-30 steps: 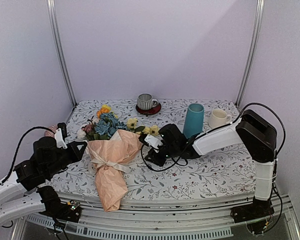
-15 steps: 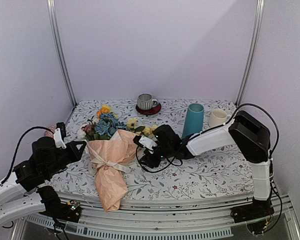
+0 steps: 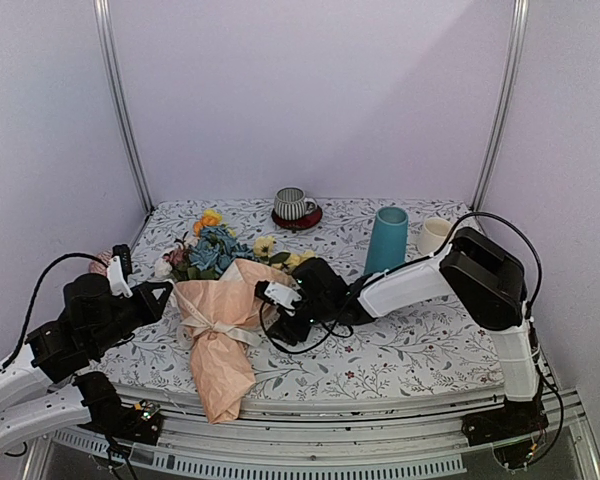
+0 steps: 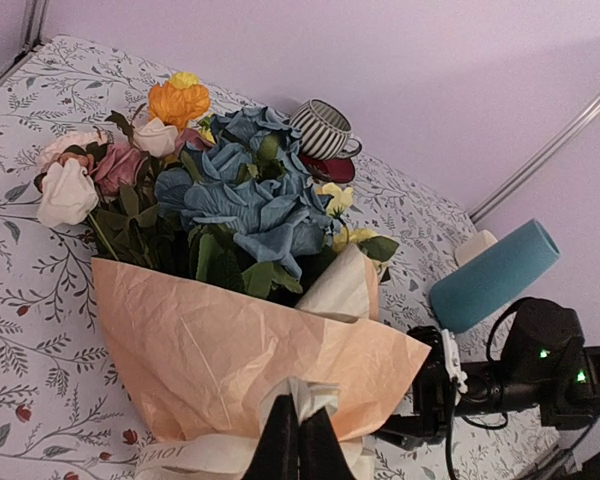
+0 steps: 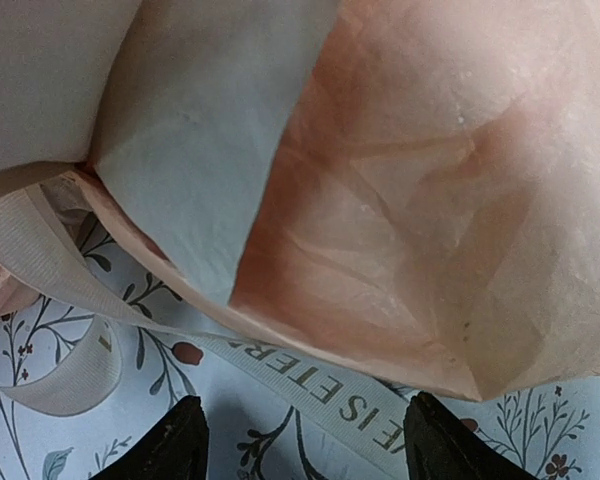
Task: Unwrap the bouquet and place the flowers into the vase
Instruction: Untie the ribbon from the tied bouquet.
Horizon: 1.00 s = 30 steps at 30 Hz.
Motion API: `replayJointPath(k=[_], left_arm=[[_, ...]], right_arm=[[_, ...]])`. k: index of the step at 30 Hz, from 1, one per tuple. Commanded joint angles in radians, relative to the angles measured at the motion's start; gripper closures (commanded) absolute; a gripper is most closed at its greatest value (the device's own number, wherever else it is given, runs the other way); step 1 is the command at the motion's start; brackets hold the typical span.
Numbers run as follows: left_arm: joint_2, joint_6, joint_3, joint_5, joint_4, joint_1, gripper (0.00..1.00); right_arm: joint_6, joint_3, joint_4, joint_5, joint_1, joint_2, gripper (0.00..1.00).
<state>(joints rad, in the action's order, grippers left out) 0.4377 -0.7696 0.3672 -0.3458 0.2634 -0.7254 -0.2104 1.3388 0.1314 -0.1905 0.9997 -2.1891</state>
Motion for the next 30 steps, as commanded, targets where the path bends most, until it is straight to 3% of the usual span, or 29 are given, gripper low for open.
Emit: replayJointPath(k=[1, 6, 11, 15, 21, 30], left_arm=[[-0.01, 0.018, 0.0, -0.002, -0.004, 0.012, 1.0], [-0.013, 0.02, 0.001, -0.002, -0.003, 0.012, 1.0], [-0.01, 0.024, 0.005, -0.002, 0.005, 0.012, 1.0], [-0.012, 0.024, 0.006, -0.006, 0.01, 0.012, 1.0], [-0.011, 0.02, 0.005, -0.003, 0.011, 0.013, 1.0], [0.0, 0.016, 0.008, 0.007, 0.01, 0.014, 1.0]], right_arm=[[-0.008, 0.038, 0.029, 0.028, 0.02, -0.051, 0.29], [0.001, 0.062, 0.047, 0.046, 0.03, -0.083, 0.23], [0.012, 0.111, 0.014, 0.062, 0.041, -0.115, 0.29], [0.018, 0.093, 0.03, 0.066, 0.042, -0.098, 0.47], [0.032, 0.023, 0.086, 0.1, 0.042, -0.026, 0.95], [0.058, -0.119, 0.188, 0.139, 0.029, 0.119, 0.98]])
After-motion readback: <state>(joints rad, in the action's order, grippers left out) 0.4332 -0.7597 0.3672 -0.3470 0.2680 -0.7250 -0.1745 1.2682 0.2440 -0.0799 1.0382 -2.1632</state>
